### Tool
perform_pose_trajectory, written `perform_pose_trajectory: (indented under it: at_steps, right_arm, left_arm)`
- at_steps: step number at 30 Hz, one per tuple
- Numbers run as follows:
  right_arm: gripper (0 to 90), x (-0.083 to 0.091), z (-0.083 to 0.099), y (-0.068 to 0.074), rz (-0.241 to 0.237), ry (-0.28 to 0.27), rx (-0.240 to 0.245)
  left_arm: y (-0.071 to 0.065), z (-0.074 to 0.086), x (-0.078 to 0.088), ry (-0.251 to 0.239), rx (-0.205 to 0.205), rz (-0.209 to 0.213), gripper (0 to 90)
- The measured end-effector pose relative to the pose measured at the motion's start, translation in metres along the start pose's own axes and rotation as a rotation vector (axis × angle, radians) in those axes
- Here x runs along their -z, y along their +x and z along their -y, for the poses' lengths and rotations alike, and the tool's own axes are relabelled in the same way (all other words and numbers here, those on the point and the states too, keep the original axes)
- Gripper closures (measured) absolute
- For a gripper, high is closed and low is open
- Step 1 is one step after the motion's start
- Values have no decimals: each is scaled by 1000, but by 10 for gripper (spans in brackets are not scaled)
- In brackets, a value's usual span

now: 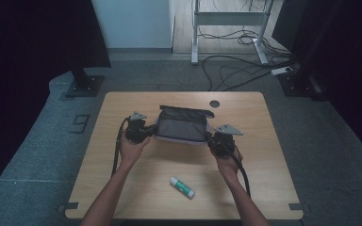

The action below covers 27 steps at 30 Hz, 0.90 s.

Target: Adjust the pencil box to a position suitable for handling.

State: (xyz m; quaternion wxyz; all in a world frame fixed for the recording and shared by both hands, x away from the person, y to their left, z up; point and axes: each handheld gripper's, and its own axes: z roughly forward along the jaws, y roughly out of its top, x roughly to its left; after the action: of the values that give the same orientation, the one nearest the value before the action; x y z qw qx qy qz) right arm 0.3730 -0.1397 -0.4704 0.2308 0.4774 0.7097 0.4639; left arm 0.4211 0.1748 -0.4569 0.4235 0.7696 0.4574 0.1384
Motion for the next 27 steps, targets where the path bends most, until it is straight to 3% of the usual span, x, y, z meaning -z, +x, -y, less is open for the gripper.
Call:
perform_pose_trajectory:
  at_steps: [17,27]
  right_arm:
    - [867,15,17,9,-35,-4,1]
    - [867,8,44,11,-34,57,-2]
  left_arm:
    - [-6,24,15,5,-7,51,880]
    - [-5,50,1,72,5,56,881]
